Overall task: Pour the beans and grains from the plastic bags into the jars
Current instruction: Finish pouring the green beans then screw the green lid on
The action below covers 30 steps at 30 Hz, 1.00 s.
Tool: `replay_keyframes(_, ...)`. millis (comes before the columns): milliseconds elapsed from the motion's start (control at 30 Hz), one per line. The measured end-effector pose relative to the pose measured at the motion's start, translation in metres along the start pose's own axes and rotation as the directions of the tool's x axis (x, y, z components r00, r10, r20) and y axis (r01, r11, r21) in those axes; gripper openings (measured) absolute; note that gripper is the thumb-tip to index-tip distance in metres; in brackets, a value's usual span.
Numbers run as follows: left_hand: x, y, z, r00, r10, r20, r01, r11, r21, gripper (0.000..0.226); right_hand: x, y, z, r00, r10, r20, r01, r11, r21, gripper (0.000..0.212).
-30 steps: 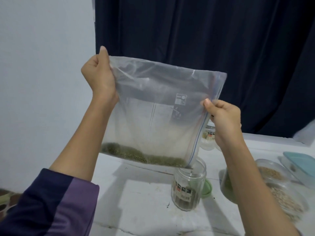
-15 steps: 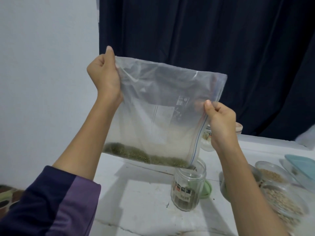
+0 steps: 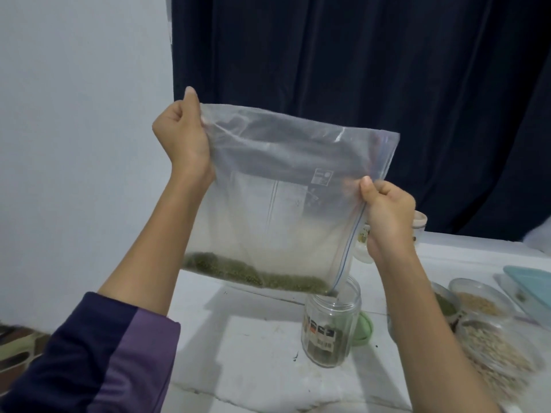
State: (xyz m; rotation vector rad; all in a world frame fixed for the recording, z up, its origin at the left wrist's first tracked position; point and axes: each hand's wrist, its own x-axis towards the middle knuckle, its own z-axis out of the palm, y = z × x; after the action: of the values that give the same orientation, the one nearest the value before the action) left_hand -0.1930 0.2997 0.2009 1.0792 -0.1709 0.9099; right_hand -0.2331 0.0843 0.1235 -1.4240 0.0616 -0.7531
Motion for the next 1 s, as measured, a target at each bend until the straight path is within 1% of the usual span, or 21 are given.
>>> replay_keyframes(33,0.000,0.000,0.001,1.000,-0.002,0.003,0.002,1.000,0.001,0.055,0.000,0.000,-0.001,1.000,-0.009,-0.011,0.009,1.000,0.007,0.024)
replay_keyframes(100,-0.002,-0.001,0.002,1.000,0.001,0.002,-0.001,1.000,0.001,0.056,0.000,0.001,0.000,0.999,-0.006,0.047,0.006,1.000,-0.008,0.025)
replay_keyframes(133,-0.002,-0.001,0.003,1.000,0.003,0.001,-0.003,1.000,0.003,0.056,0.000,0.002,0.000,0.999,-0.003,0.054,0.004,1.000,-0.007,0.027)
replay_keyframes(200,-0.002,-0.002,0.004,1.000,0.003,0.009,-0.004,1.000,0.012,0.055,0.001,0.003,-0.002,1.000,-0.022,-0.021,0.022,1.000,0.013,0.030)
replay_keyframes(233,-0.002,-0.002,0.004,1.000,0.001,0.011,-0.001,1.000,0.015,0.055,0.002,0.003,-0.002,0.999,-0.034,-0.034,0.035,0.999,0.010,0.029)
replay_keyframes(333,-0.002,-0.003,0.006,1.000,0.002,0.007,-0.002,1.000,0.016,0.055,0.003,0.004,0.000,0.999,-0.022,0.047,0.022,1.000,0.012,0.027)
replay_keyframes(400,-0.002,-0.002,0.007,1.000,-0.004,0.007,0.004,1.000,0.021,0.055,0.003,0.006,-0.001,0.999,-0.036,-0.023,0.037,0.999,0.010,0.028)
replay_keyframes(433,-0.003,-0.003,0.007,1.000,-0.007,0.010,0.007,1.000,0.023,0.055,0.004,0.007,-0.002,0.999,-0.038,-0.027,0.038,0.999,0.008,0.027)
replay_keyframes(500,-0.002,-0.004,0.008,1.000,-0.004,0.013,0.004,1.000,0.025,0.055,0.003,0.007,0.000,0.998,-0.008,0.065,0.008,1.000,0.001,0.026)
replay_keyframes(533,-0.002,-0.004,0.008,1.000,-0.001,0.014,0.001,1.000,0.027,0.055,0.002,0.006,0.000,0.997,-0.001,0.079,0.001,1.000,0.004,0.026)
replay_keyframes(600,-0.001,-0.004,0.009,1.000,-0.002,0.019,0.002,0.999,0.034,0.054,0.004,0.007,-0.001,1.000,-0.014,0.004,0.014,1.000,0.021,0.029)
replay_keyframes(633,0.000,-0.005,0.009,1.000,-0.003,0.022,0.002,0.999,0.038,0.053,0.005,0.006,-0.002,1.000,-0.014,-0.004,0.015,1.000,0.025,0.030)
replay_keyframes(700,0.001,-0.006,0.009,1.000,0.001,0.018,-0.002,0.999,0.035,0.054,0.004,0.005,0.000,0.999,0.009,0.047,-0.010,1.000,0.019,0.028)
replay_keyframes(733,0.001,-0.007,0.009,1.000,0.001,0.015,-0.001,0.999,0.033,0.054,0.004,0.006,0.001,0.999,0.015,0.039,-0.016,1.000,0.018,0.026)
replay_keyframes(800,0.001,-0.008,0.010,1.000,-0.003,0.017,0.003,0.999,0.036,0.054,0.006,0.007,-0.001,0.999,0.003,-0.035,-0.002,1.000,0.028,0.023)
replay_keyframes(833,0.002,-0.009,0.010,1.000,-0.004,0.019,0.003,0.999,0.034,0.053,0.007,0.007,-0.001,0.999,0.002,-0.036,-0.001,1.000,0.027,0.023)
replay_keyframes(900,0.002,-0.010,0.010,1.000,-0.003,0.015,0.002,1.000,0.030,0.053,0.007,0.008,-0.001,0.999,0.029,0.017,-0.029,1.000,0.012,0.024)
replay_keyframes(933,0.002,-0.010,0.010,1.000,-0.002,0.016,0.002,1.000,0.028,0.053,0.007,0.009,-0.001,0.999,0.034,0.012,-0.034,0.999,0.013,0.024)
replay_keyframes(1000,0.002,-0.010,0.011,1.000,-0.001,0.026,0.001,1.000,0.022,0.054,0.008,0.011,-0.003,0.999,0.008,-0.047,-0.008,1.000,0.008,0.025)
